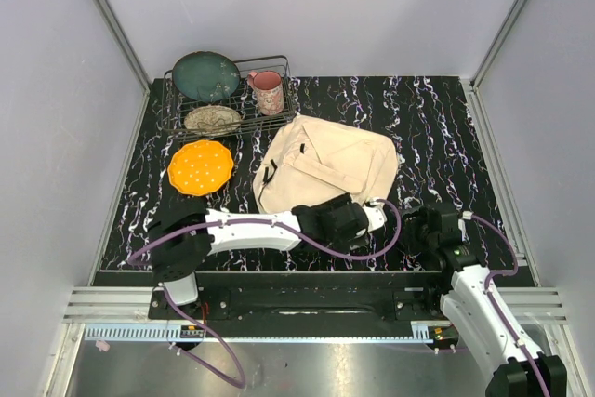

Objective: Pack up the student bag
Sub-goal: Adjust the student bag at the center of the board, then pick up the personal item from the center of the board.

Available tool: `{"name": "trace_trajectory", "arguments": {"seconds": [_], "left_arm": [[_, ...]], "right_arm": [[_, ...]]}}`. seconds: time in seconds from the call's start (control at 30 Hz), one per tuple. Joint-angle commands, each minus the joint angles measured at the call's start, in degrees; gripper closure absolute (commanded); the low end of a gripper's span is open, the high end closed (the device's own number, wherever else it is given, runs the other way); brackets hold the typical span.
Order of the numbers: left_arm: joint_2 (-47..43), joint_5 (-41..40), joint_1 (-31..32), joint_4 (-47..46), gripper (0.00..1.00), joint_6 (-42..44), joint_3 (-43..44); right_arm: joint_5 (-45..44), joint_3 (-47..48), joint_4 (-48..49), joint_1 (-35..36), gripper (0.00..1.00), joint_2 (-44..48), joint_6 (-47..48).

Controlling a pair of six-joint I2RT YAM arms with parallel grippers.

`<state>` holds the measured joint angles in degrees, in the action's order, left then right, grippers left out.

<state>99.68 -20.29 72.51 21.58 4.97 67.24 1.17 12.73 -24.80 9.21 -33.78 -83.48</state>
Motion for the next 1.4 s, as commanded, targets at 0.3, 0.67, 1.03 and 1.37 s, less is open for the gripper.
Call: {"name": "trace_trajectory", "arguments": {"seconds": [0.3,0.67,1.03,1.37], "left_arm": [[-5.89,-13.81,-5.08,-1.11,1.00,-4.78,5.09],[-13.02,-9.33,-12.92,2.32,1.00,-10.24,6.40],[-12.32,-6.07,-13.53,2.85,1.00,-11.48,8.34],[-13.10,-4.76,-14.06,3.11,1.00,-11.48,7.73]], "right_arm": [[6.63,-0.86,12.01,-0.86,0.30,-6.02,-5.97],[15.88,1.24,41.98,-0.95,0.38,-30.36,-15.12],[16.33,2.91,60.65,-0.95,0.51,-49.36,-18.47],[14.30,6.25,53.91,-0.95,0.52,-49.28,-11.03]]}}
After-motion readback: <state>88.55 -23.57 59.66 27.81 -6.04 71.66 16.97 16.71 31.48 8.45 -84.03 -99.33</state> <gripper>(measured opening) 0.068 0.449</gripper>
